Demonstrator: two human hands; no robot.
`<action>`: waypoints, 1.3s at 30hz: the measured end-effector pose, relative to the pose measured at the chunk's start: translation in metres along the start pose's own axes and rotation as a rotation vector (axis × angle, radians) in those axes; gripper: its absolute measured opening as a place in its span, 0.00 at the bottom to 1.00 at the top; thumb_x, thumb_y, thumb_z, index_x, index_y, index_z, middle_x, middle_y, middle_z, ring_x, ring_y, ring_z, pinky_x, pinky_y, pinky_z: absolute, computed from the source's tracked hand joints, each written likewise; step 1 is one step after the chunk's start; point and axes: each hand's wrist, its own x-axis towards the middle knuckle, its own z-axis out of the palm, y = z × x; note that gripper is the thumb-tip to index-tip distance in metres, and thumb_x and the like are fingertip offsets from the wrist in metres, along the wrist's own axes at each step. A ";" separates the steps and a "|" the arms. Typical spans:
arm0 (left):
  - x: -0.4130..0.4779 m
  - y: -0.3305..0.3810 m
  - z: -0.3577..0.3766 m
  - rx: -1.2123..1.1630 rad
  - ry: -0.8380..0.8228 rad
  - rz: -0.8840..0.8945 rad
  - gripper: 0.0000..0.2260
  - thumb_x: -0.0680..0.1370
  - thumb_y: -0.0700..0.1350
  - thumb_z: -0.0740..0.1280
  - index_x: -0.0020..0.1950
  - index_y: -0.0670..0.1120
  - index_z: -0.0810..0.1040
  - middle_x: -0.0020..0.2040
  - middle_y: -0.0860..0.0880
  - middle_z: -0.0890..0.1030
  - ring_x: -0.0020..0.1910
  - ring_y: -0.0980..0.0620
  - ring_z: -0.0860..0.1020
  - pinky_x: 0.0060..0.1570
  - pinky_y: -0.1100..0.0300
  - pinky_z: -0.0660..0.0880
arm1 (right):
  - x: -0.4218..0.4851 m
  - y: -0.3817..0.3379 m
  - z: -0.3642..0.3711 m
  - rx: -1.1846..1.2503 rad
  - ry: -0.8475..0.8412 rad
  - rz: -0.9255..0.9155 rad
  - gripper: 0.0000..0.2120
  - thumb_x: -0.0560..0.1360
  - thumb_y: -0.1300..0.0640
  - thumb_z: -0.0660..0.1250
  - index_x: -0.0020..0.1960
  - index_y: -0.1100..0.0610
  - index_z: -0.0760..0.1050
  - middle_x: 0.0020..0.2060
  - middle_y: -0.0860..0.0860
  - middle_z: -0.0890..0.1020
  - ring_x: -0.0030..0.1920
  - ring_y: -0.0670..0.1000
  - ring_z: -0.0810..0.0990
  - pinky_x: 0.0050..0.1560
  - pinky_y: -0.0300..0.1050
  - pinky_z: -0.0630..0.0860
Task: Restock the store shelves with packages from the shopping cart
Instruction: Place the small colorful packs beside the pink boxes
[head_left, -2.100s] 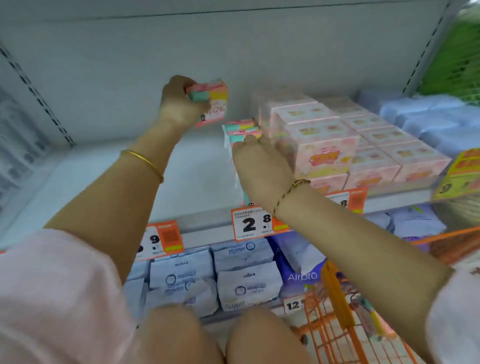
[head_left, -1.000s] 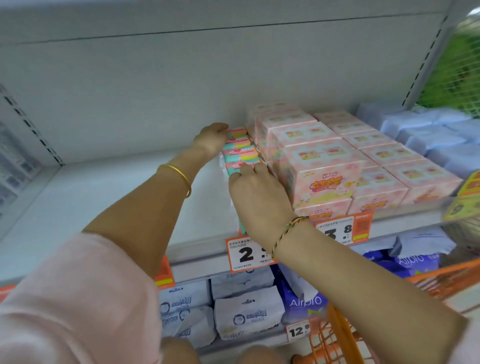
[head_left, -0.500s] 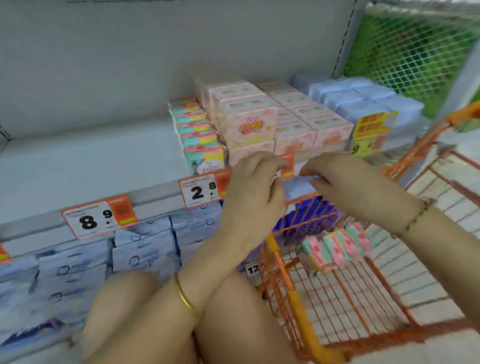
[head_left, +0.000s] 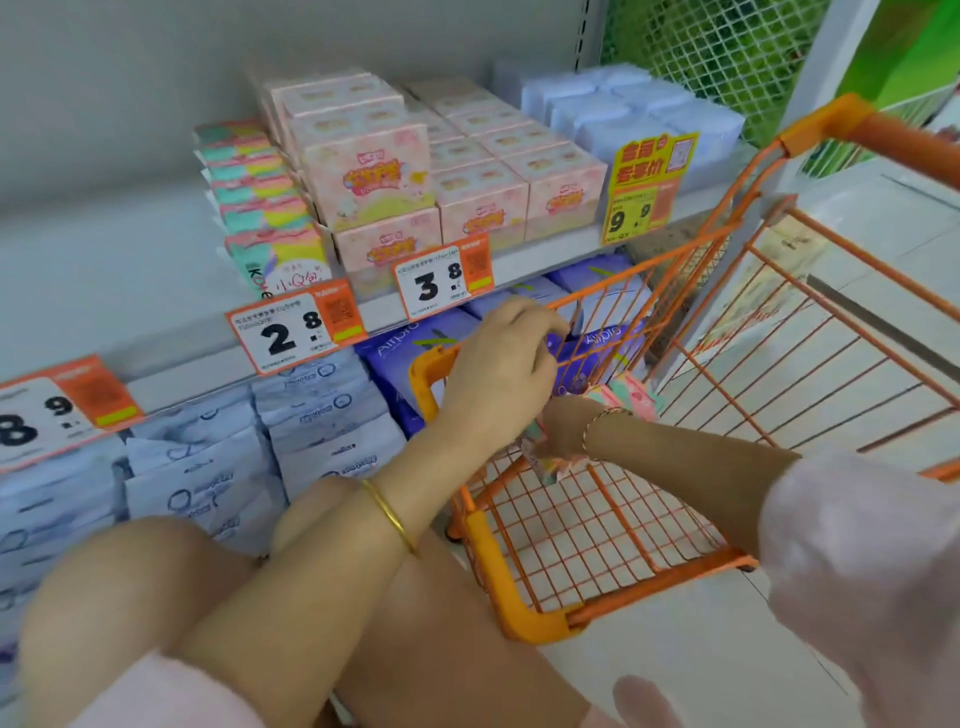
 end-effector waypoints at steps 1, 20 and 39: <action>0.000 -0.001 -0.001 -0.015 0.018 -0.005 0.13 0.76 0.35 0.59 0.56 0.43 0.77 0.56 0.45 0.74 0.52 0.46 0.74 0.49 0.49 0.72 | 0.005 -0.001 0.005 -0.008 0.012 0.011 0.21 0.80 0.47 0.57 0.63 0.62 0.72 0.56 0.58 0.78 0.49 0.54 0.74 0.53 0.48 0.73; 0.006 0.002 -0.064 -0.508 -0.011 -0.293 0.11 0.77 0.34 0.62 0.56 0.46 0.75 0.56 0.49 0.77 0.45 0.56 0.76 0.43 0.66 0.75 | -0.087 0.001 -0.094 0.152 0.173 -0.196 0.18 0.74 0.56 0.68 0.61 0.62 0.71 0.49 0.59 0.77 0.41 0.57 0.82 0.36 0.45 0.75; 0.006 -0.107 -0.266 -0.103 0.233 -0.383 0.20 0.70 0.36 0.73 0.58 0.47 0.73 0.44 0.54 0.76 0.39 0.59 0.73 0.34 0.77 0.70 | -0.041 -0.177 -0.189 0.192 0.921 -0.518 0.20 0.76 0.62 0.62 0.66 0.63 0.64 0.63 0.61 0.70 0.63 0.60 0.70 0.58 0.45 0.65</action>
